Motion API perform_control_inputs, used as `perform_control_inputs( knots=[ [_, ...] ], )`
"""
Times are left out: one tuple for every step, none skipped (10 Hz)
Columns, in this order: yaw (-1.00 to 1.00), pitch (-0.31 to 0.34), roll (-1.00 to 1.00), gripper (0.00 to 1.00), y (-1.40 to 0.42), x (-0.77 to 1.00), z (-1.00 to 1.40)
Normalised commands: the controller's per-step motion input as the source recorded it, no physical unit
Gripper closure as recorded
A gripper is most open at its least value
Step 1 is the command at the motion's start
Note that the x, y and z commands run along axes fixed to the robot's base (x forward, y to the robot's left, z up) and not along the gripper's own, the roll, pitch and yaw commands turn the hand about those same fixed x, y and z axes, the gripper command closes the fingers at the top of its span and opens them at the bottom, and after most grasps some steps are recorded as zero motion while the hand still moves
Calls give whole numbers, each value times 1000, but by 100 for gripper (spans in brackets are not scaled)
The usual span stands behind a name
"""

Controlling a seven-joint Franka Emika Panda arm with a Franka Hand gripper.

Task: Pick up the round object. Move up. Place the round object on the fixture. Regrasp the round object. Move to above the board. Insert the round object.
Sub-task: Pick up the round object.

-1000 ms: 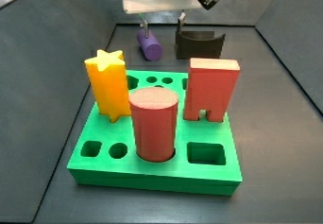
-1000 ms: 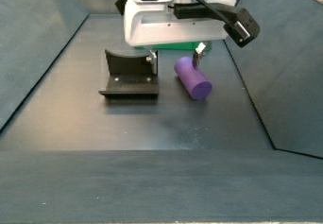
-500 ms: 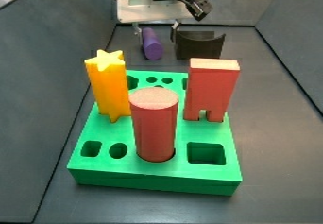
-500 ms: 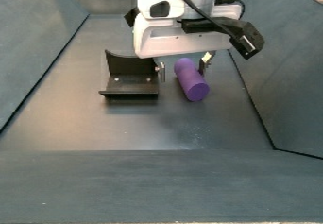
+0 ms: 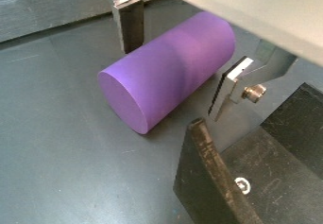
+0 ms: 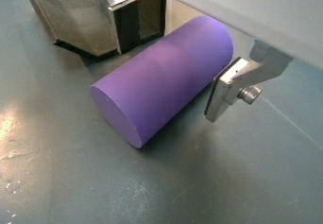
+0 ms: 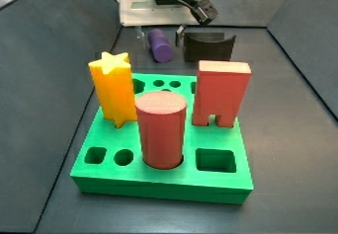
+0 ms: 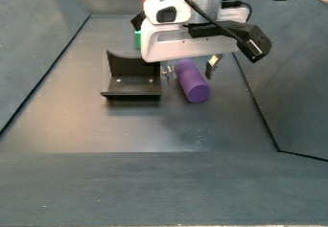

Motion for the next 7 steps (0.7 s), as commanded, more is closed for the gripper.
perform_control_inputs(
  knots=[
    [0, 0, 53, 0, 0, -26, -134],
    [0, 6, 0, 0, 0, -23, 0],
    [0, 19, 11, 100, 40, -94, 0],
    [0, 0, 0, 100, 0, 0, 0],
    [0, 0, 0, 100, 0, 0, 0],
    [0, 0, 0, 100, 0, 0, 0],
    [0, 0, 0, 100, 0, 0, 0]
  ],
)
